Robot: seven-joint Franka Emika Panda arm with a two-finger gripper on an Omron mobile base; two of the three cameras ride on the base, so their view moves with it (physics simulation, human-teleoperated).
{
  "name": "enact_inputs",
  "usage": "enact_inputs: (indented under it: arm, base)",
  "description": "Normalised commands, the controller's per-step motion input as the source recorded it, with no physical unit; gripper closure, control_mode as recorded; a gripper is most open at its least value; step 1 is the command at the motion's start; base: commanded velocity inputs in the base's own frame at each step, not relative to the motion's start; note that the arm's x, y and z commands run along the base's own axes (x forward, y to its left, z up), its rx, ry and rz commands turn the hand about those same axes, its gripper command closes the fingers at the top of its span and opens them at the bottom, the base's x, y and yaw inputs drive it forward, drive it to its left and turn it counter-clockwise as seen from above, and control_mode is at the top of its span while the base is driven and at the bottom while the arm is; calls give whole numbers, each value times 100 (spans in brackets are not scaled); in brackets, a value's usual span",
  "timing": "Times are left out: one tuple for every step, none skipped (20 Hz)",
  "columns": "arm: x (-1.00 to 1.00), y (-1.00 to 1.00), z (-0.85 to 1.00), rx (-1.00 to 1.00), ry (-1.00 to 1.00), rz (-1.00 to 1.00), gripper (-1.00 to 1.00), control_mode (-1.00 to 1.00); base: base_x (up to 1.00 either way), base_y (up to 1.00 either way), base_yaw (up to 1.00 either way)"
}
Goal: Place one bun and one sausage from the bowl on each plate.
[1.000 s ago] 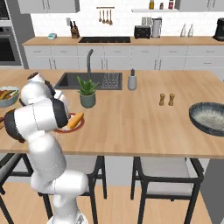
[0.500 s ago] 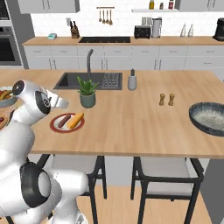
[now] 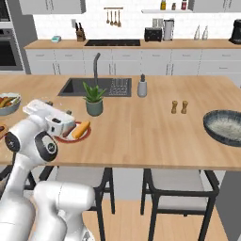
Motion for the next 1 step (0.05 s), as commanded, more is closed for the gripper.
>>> enact_inputs:
  arm:
    - [-75,69,55,-21,-97,8,-100,-100]
  base:
    - [0,0,0]
